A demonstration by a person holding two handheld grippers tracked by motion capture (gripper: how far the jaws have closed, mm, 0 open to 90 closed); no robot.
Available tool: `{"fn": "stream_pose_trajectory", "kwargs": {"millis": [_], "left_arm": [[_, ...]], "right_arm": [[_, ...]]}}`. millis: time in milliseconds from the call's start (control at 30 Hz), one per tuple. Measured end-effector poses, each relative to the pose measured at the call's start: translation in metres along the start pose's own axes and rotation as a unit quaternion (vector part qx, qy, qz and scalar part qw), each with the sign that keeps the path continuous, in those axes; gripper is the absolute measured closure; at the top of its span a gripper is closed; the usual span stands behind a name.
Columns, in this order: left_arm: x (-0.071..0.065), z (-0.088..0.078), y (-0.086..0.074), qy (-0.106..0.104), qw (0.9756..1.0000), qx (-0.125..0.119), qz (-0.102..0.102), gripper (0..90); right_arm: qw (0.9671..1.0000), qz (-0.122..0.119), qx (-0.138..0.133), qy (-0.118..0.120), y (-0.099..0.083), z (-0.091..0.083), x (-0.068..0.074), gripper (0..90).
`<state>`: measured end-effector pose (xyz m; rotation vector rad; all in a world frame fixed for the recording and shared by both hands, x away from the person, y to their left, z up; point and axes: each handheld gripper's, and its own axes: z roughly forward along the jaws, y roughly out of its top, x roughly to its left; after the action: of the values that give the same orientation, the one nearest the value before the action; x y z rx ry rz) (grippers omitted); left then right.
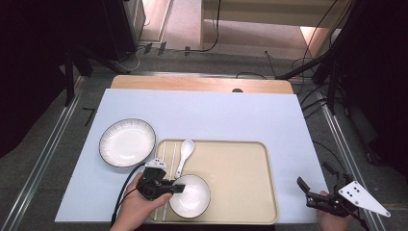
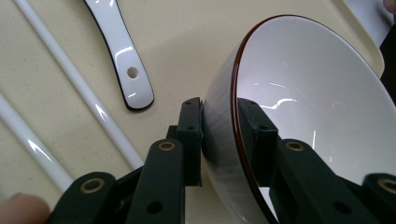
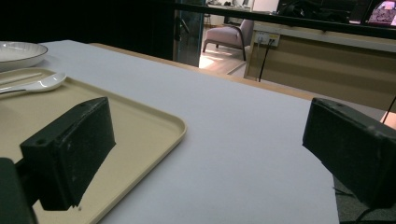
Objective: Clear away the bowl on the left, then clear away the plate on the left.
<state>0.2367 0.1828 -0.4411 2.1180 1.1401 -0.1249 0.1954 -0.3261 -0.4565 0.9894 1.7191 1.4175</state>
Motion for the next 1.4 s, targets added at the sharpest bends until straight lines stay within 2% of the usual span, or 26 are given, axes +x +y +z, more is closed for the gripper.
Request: {"fn": "stream_pose_trajectory", "kwargs": {"millis": [133,233,367,433,467,600,700,833,1200,1300,1400], "left_arm": [[-0.002,-0.008,0.004,-0.018,0.9997,-0.005,0.012,59.1],[-0.001,-0.016,0.006,-0.039,0.9987,-0.027,0.016,40.9],[0.0,-0.024,0.008,-0.033,0.9982,-0.041,0.029,11.5],[0.0,-0.029,0.008,-0.044,0.9968,-0.051,0.043,0.0],[0.001,-0.031,0.008,-0.049,0.9962,-0.057,0.044,0.0],[0.007,-0.043,0.008,-0.048,0.9941,-0.092,0.032,0.0],[0.014,-0.052,0.006,-0.054,0.9914,-0.116,0.026,0.0],[0.022,-0.062,0.004,-0.048,0.9901,-0.131,0.018,0.0],[0.042,-0.086,0.0,-0.013,0.9868,-0.161,0.002,0.0],[0.048,-0.093,-0.001,-0.018,0.9853,-0.17,-0.002,0.0],[0.055,-0.1,-0.004,-0.02,0.9825,-0.185,-0.011,0.0]], "right_arm": [[1.0,0.003,0.0,-0.001,0.0,0.0,0.0,2.4],[1.0,0.001,0.002,0.0,0.0,0.0,0.0,2.5],[1.0,-0.001,0.001,-0.001,0.0,0.0,0.0,2.5],[1.0,-0.001,0.001,-0.001,0.0,0.0,0.0,2.5],[1.0,0.0,0.001,-0.002,0.0,0.0,0.0,2.4],[1.0,0.001,0.002,-0.001,-0.001,0.0,0.0,2.5],[1.0,-0.001,0.002,-0.001,-0.001,0.0,-0.001,2.5],[1.0,-0.001,0.002,0.0,0.0,0.001,0.0,2.5],[1.0,-0.003,0.003,-0.002,-0.001,0.002,0.0,2.5],[1.0,-0.001,0.003,-0.002,-0.001,0.001,0.0,2.5],[1.0,-0.004,0.002,-0.003,-0.001,0.002,0.0,2.4]]}}
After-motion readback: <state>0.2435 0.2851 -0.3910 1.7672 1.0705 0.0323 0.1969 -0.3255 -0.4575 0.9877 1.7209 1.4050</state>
